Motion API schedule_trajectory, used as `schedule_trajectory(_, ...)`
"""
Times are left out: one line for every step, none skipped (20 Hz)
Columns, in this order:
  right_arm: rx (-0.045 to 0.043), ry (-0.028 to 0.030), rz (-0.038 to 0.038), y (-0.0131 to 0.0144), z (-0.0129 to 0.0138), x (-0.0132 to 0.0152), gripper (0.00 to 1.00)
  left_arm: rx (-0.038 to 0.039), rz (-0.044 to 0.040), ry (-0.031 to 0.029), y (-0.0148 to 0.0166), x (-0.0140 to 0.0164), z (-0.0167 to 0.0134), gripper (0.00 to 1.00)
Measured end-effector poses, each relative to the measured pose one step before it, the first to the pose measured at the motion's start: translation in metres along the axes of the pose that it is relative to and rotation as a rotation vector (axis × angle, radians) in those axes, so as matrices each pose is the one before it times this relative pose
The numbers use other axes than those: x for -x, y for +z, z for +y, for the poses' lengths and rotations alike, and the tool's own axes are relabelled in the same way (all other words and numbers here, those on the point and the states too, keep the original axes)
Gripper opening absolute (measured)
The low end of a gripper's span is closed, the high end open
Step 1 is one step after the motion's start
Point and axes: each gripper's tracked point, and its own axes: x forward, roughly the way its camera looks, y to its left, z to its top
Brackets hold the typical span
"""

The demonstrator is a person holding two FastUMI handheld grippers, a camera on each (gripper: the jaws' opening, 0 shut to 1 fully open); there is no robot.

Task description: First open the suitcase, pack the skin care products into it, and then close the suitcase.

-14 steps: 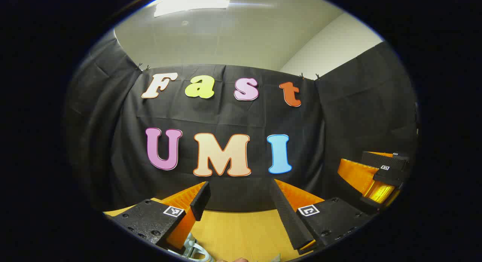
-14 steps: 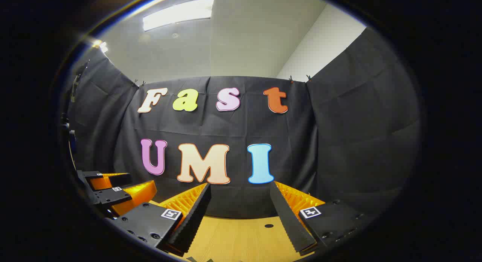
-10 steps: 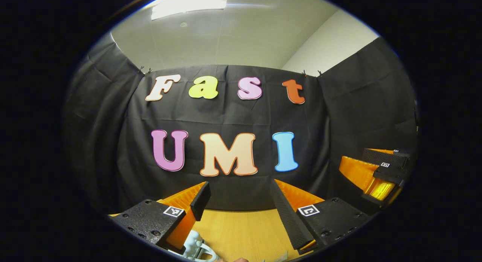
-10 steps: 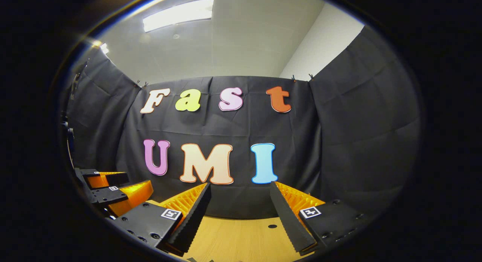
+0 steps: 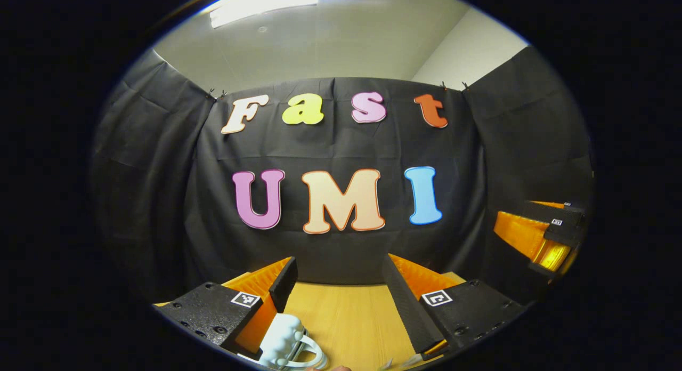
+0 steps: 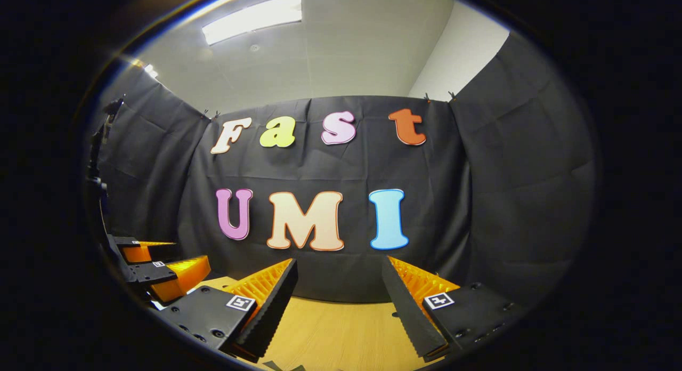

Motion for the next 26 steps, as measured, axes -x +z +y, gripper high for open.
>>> schedule_trajectory(-0.00234,0.0066,0.00758,-0.00689,-0.00266,0.00047,0.99,-0.02103,0.02086,0.01448,-0.01061,0.00043,0.00498,0.94)
schedule_trajectory(-0.00026,-0.0067,0.01365,-0.00546,-0.00398,-0.00137,0.99,-0.01491,0.02529,0.00876,-0.01192,0.00099,0.0032,0.97)
schedule_trajectory(-0.00409,-0.0165,0.02578,-0.00872,-0.0055,-0.00219,0.99,-0.00724,0.03913,-0.00448,-0.01405,-0.00004,0.00118,0.98)
schedule_trajectory(-0.01336,-0.01461,0.02012,-0.00369,-0.00234,-0.00147,1.0,0.0019,0.04528,-0.01351,-0.01826,0.00094,-0.00236,0.96)
schedule_trajectory(-0.01302,-0.01012,-0.00141,0.00118,0.00096,-0.00208,0.99,0.01208,0.03438,-0.01774,-0.01306,-0.00021,-0.00091,0.96)
schedule_trajectory(-0.00048,-0.02256,-0.01032,0.00458,-0.00127,-0.00306,0.99,0.01153,0.0312,-0.01386,-0.01217,-0.00258,0.00158,0.96)
schedule_trajectory(0.00462,-0.02558,0.00052,0.00048,-0.00323,-0.00067,0.98,0.00611,0.04249,-0.00051,-0.01439,-0.00327,0.00405,0.96)
schedule_trajectory(0.00176,-0.00798,-0.00503,0.001,0.00367,0.00009,0.99,0.0054,0.04483,-0.00397,-0.01559,-0.00295,0.00452,0.96)
schedule_trajectory(0.00478,-0.00504,-0.00779,0.0,0.00636,-0.00075,0.99,0.00792,0.02782,-0.00677,-0.01086,-0.00337,0.00153,0.96)
schedule_trajectory(0.00805,-0.00662,0.00585,-0.00207,0.00448,-0.0021,0.98,0.00572,0.03288,-0.00607,-0.01141,-0.00331,0.00161,0.99)
schedule_trajectory(0.00682,-0.00195,0.02284,-0.00787,0.00438,-0.00125,0.97,0.00619,0.03251,-0.00392,-0.01052,-0.00376,0.00213,0.96)
schedule_trajectory(0.00116,0.00528,0.01558,-0.00445,0.00505,0.00003,0.98,0.00859,0.03204,-0.00646,-0.01091,-0.00491,0.00055,0.96)
schedule_trajectory(0.00389,0.00174,0.0049,-0.00019,0.0037,0.00097,0.98,0.00685,0.0333,-0.00943,-0.01034,-0.00482,-0.00092,0.96)
schedule_trajectory(0.01048,-0.00335,0.00323,-0.00057,0.00048,0.0006,0.98,0.00319,0.03701,-0.00195,-0.01158,-0.0048,0.00027,0.96)
schedule_trajectory(0.01099,-0.00515,0.00646,-0.00353,-0.00061,-0.00032,0.98,-0.00263,0.04107,-0.00144,-0.01113,-0.00408,0.00043,0.96)
schedule_trajectory(0.0055,-0.00489,0.00827,-0.00258,-0.0012,-0.00069,0.99,-0.0046,0.03695,0.00104,-0.01218,-0.00625,0.00028,0.96)
schedule_trajectory(0.00127,-0.00667,0.01008,-0.00246,-0.0023,-0.0014,1.0,-0.00282,0.04192,0.00382,-0.01064,-0.00614,0.00054,0.96)
schedule_trajectory(-0.0024,-0.00862,0.00994,-0.00161,-0.00315,-0.00108,0.99,0.00156,0.04555,0.00114,-0.01209,-0.00625,-0.00016,0.96)
schedule_trajectory(-0.00309,-0.00979,0.01008,-0.00196,-0.00423,-0.0015,0.99,0.00875,0.03633,-0.00152,-0.00821,-0.00359,0.0001,0.97)
schedule_trajectory(-0.00194,-0.0116,0.00846,-0.00072,-0.00408,-0.00257,0.99,0.00973,0.01897,-0.0065,-0.00596,-0.00658,-0.00207,0.97)
schedule_trajectory(-0.00115,-0.01186,0.00545,-0.00065,-0.00472,-0.00103,0.99,0.0035,0.02463,-0.00685,-0.00506,-0.00546,-0.00137,0.97)
schedule_trajectory(0.00004,-0.00946,0.00266,0.00077,-0.0036,-0.00091,1.0,0.00105,0.01859,-0.00508,-0.00614,-0.00445,0.00048,0.98)
schedule_trajectory(0.00331,-0.0073,0.00186,0.00002,-0.00195,0.00024,1.0,0.00473,0.01485,-0.00252,-0.00397,-0.0038,0.00047,0.97)
schedule_trajectory(0.00893,-0.0058,0.002,-0.00107,-0.00162,-0.00005,1.0,0.00756,0.01836,-0.00183,-0.00559,-0.00405,0.00103,0.97)
schedule_trajectory(0.01326,-0.0034,0.00343,-0.00201,-0.0002,0.00009,1.0,0.00756,0.01539,-0.0048,-0.00344,-0.00347,-0.00004,0.97)
schedule_trajectory(0.01498,-0.00025,0.00446,-0.00206,0.00023,-0.00049,1.0,0.00485,0.01829,0.00138,-0.00353,-0.00444,0.00205,0.97)
